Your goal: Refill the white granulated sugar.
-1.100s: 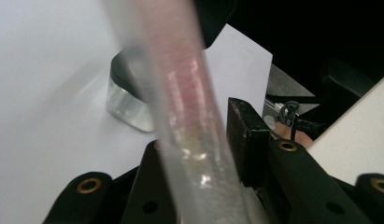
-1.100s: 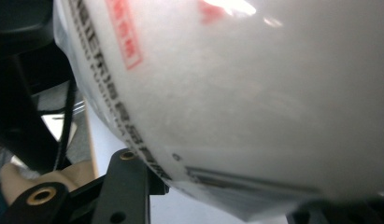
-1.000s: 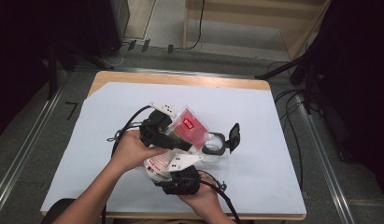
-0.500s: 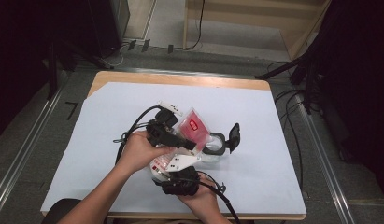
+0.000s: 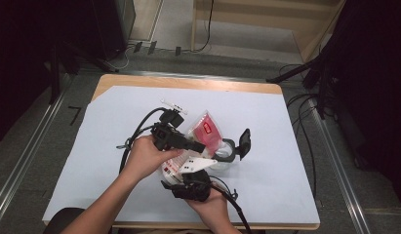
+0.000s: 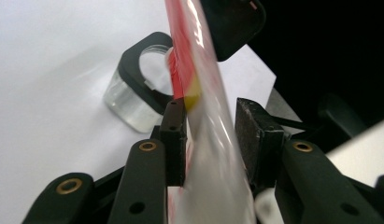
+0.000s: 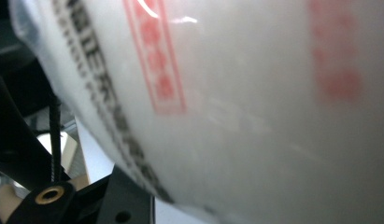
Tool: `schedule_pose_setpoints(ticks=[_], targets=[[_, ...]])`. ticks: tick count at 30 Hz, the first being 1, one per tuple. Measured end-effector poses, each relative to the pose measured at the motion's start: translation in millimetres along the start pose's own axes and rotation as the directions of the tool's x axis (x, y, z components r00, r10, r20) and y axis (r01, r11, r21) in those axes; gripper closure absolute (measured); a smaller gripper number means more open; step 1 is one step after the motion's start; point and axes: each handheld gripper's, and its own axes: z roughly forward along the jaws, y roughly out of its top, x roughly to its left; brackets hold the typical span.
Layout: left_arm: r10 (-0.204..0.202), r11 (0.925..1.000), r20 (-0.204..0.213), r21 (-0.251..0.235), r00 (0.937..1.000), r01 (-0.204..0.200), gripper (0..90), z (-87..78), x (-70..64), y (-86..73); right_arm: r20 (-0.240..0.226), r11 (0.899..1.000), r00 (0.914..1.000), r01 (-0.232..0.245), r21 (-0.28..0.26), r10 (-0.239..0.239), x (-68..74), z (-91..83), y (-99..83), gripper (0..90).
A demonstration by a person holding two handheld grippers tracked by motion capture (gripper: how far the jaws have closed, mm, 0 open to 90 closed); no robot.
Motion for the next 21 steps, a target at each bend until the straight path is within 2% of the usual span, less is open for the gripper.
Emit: schedule_pose_setpoints(ticks=[1,4,7,9,13,16,17,21], targets=[[0.001,1.0000,0.002,0.000,1.0000,-0.001,66.8,-2.8,0.7,-1.1,-0.007,1.000,0.9998,-0.017,-0.010,0.017,-2.7,-2.4,-0.3,60.2],[0.010,0.9999,0.003,-0.005,0.9999,-0.010,69.2,-6.0,0.0,-2.1,-0.024,0.999,0.9994,-0.027,-0.029,0.026,-4.8,-5.3,0.3,60.5],[0.023,0.9997,-0.026,-0.002,0.9994,-0.023,77.7,-6.2,-1.8,-2.0,-0.031,0.999,0.9994,-0.017,-0.032,0.016,-3.3,-6.1,2.6,60.3],[0.024,0.9997,-0.028,0.004,0.9993,-0.024,81.1,-5.3,-2.4,-1.7,-0.028,1.000,0.9995,-0.012,-0.028,0.012,-1.9,-5.5,3.3,60.2],[0.018,0.9995,-0.052,0.027,0.9985,-0.016,82.0,-3.3,-4.9,3.4,0.000,1.000,0.9998,0.021,-0.004,-0.021,2.3,-2.8,6.9,56.9],[0.000,0.9996,-0.048,0.028,0.9988,0.002,81.8,-4.6,-4.9,6.8,0.018,0.999,0.9993,0.034,0.018,-0.034,4.1,-5.2,12.0,56.6],[-0.009,0.9995,-0.042,0.031,0.9991,0.011,81.6,-6.9,-4.6,12.6,0.021,0.999,0.9992,0.034,0.016,-0.034,3.9,-6.2,14.3,56.6],[-0.004,0.9986,-0.071,0.053,0.9975,0.008,81.4,-9.1,-9.7,25.5,0.021,1.000,0.9997,0.014,0.005,-0.014,1.7,-8.7,24.6,55.7]])
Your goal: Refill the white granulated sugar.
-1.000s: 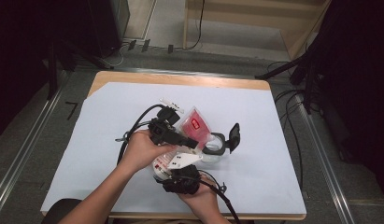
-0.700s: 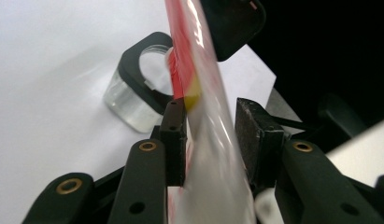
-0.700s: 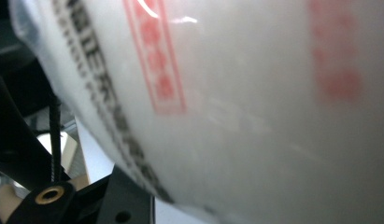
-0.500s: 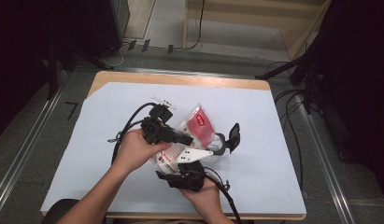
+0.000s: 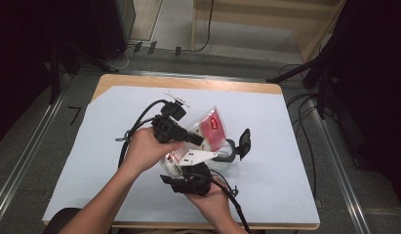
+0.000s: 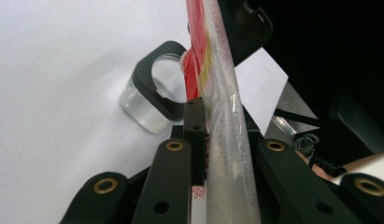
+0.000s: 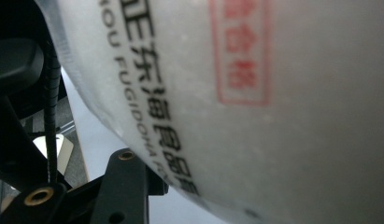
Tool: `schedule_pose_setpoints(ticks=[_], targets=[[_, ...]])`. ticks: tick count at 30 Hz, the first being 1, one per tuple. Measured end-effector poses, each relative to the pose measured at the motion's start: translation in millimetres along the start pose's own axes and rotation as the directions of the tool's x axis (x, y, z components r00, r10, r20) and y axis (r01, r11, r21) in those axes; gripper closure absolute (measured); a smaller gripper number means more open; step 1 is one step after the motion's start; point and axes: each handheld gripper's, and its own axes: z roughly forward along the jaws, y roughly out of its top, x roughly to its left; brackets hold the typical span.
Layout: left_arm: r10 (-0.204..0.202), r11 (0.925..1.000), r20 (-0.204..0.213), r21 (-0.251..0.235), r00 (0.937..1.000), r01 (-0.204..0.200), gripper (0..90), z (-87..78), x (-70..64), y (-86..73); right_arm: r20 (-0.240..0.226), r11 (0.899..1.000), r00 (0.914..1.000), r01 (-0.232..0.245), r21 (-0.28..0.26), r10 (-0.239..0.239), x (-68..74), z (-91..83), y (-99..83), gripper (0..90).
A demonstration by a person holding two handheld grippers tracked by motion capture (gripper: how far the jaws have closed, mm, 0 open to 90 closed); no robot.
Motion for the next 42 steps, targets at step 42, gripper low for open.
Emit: schedule_pose_setpoints(ticks=[42], targets=[[0.004,0.9991,-0.008,-0.043,1.0000,-0.004,76.9,0.7,0.0,-7.2,0.002,0.999,0.9990,0.045,-0.006,-0.045,5.9,0.1,1.9,60.9]])
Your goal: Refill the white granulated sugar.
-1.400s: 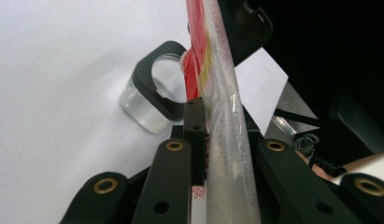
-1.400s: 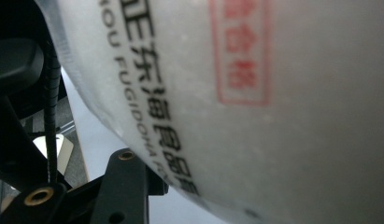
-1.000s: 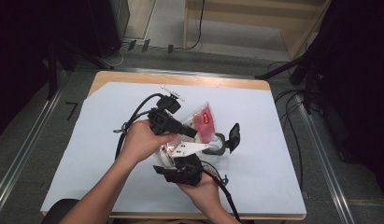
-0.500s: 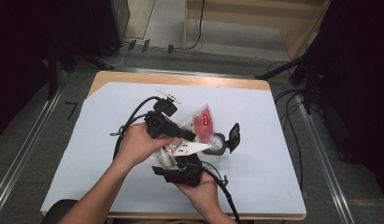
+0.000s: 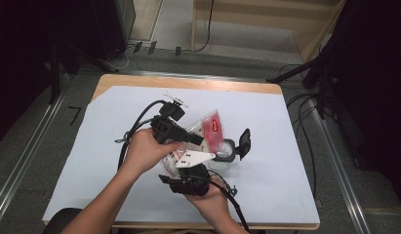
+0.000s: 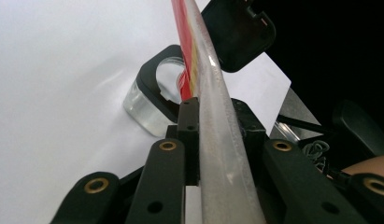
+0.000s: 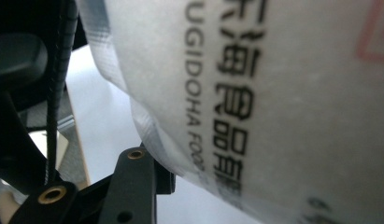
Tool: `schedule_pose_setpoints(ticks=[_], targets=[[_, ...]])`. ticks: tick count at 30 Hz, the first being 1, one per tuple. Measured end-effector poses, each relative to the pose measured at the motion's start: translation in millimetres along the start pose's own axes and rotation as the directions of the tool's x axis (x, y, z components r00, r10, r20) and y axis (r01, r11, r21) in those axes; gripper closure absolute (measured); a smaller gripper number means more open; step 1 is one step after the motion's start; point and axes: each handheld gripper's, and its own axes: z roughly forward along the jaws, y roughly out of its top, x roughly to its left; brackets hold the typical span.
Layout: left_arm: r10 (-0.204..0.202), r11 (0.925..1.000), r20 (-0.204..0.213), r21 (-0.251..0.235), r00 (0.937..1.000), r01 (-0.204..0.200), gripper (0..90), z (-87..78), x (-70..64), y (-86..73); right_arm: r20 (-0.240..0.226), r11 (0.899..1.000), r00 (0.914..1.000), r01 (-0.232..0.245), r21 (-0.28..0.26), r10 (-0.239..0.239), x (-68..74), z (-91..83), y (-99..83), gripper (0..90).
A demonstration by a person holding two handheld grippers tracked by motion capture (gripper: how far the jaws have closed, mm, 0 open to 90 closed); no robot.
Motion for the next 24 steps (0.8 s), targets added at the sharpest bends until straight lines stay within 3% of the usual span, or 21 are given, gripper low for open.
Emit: schedule_pose_setpoints(ticks=[4,9,24], targets=[[0.025,0.9996,-0.022,-0.010,0.9994,-0.025,73.9,0.5,-4.1,1.2,-0.030,0.998,0.9979,-0.058,-0.022,0.058,-3.1,-2.1,2.2,61.0],[0.023,0.9996,-0.010,-0.019,0.9997,-0.023,72.4,-0.2,-1.3,2.3,-0.048,0.995,0.9946,-0.093,-0.026,0.092,-4.6,-3.0,4.4,61.0],[0.000,1.0000,-0.007,-0.008,1.0000,0.000,71.1,-0.4,-0.8,7.9,-0.064,0.995,0.9934,-0.097,-0.016,0.095,-5.9,-6.0,9.5,60.9]])
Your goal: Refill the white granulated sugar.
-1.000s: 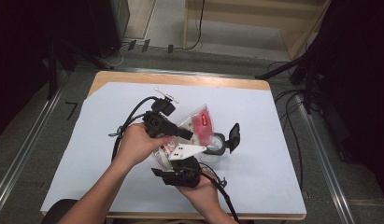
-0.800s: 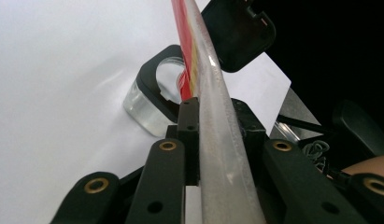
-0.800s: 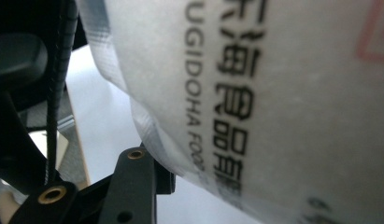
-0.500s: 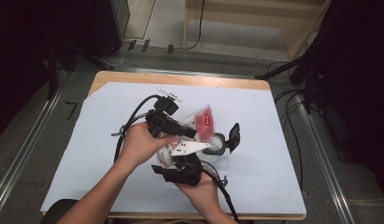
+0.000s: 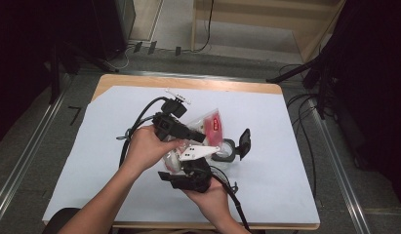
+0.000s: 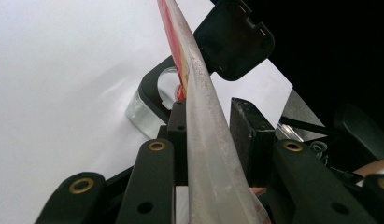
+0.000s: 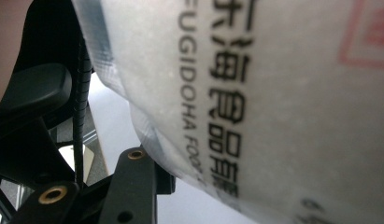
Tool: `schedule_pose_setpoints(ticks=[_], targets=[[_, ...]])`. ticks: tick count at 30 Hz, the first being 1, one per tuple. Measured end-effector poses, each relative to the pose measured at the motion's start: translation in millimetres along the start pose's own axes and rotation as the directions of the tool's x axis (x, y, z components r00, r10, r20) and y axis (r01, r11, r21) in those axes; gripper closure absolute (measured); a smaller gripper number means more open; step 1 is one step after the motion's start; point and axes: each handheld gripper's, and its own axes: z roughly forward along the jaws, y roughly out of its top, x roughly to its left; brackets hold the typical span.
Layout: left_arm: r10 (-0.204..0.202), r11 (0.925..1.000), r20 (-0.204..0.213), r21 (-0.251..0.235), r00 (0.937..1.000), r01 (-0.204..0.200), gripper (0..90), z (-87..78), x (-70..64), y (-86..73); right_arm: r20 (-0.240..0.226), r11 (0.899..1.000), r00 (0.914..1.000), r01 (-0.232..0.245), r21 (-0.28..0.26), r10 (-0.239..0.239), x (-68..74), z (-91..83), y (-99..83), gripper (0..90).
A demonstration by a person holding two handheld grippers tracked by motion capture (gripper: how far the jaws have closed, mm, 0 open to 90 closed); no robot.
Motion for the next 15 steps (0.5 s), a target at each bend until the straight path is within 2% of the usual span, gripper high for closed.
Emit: schedule_pose_setpoints(ticks=[5,15], targets=[[-0.017,0.9998,0.019,-0.003,0.9997,0.018,72.7,0.2,0.2,1.9,0.019,1.000,0.9997,0.012,-0.008,-0.012,0.8,-0.4,0.2,58.3],[0.009,0.9999,0.007,-0.005,0.9999,-0.009,69.9,2.2,-2.6,3.5,0.024,1.000,0.9997,-0.003,-0.014,0.003,-0.8,-1.7,-0.1,60.9]])
